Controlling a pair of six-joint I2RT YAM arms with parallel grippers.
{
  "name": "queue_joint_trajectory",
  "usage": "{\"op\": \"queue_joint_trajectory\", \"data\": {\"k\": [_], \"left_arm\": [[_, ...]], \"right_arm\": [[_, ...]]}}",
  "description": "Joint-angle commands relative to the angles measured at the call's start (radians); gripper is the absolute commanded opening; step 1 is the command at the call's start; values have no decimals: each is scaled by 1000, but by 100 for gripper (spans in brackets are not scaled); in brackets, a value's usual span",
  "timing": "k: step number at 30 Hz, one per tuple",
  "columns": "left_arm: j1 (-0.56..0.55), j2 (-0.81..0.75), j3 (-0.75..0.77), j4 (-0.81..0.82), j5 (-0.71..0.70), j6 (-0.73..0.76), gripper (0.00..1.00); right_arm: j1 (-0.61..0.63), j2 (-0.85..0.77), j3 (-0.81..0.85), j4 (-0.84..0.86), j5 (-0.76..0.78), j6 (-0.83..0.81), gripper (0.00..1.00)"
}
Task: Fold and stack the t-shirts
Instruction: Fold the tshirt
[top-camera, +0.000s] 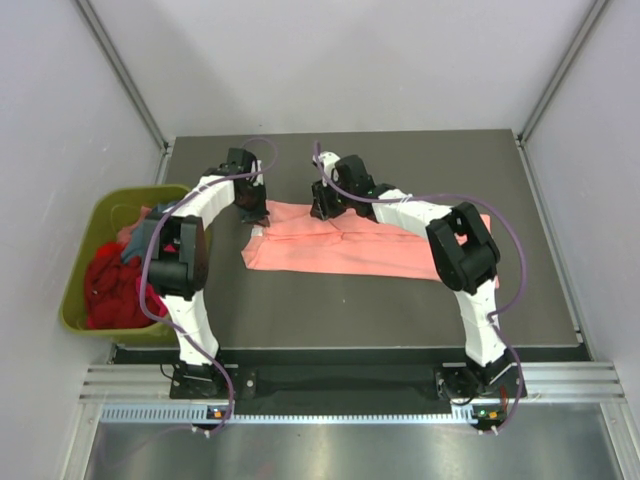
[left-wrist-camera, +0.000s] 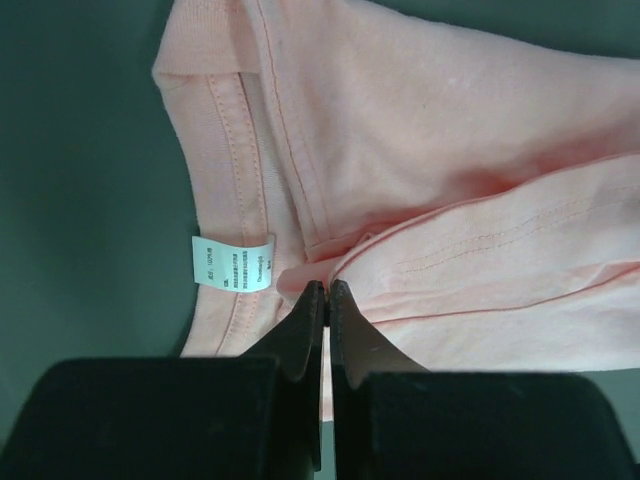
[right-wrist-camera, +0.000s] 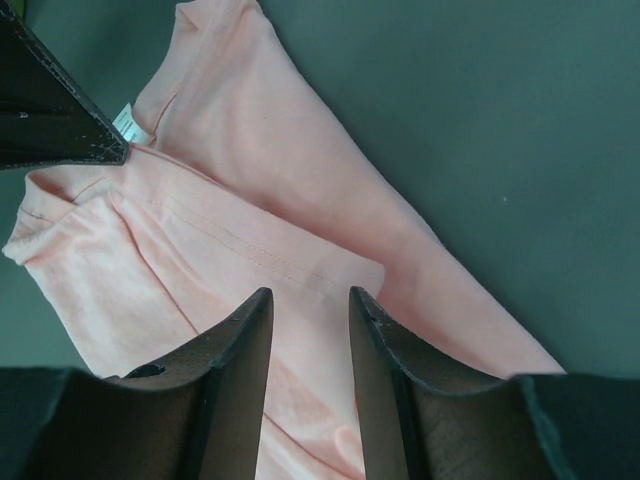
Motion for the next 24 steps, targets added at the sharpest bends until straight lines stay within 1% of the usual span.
{"op": "queue_joint_trajectory", "data": {"k": [1, 5, 9, 13, 19, 24], "left_arm": [[-3, -16, 30, -9, 29, 1, 0], [-20, -73, 0, -29, 22, -19, 0], [-28, -142, -48, -23, 42, -41, 0], [-37, -162, -76, -15, 51, -50, 0], [-51, -171, -83, -16, 74, -53, 0], [-55, -198, -91, -19, 69, -53, 0]], "right_arm": [[16, -3, 49, 9, 9, -26, 37], [16, -29, 34, 7, 38, -34, 38], [16, -19, 37, -14, 48, -52, 39], [16, -3, 40, -23, 14, -60, 39], [14, -17, 17, 14, -21, -51, 37], [16, -7, 23, 8, -40, -49, 39]]}}
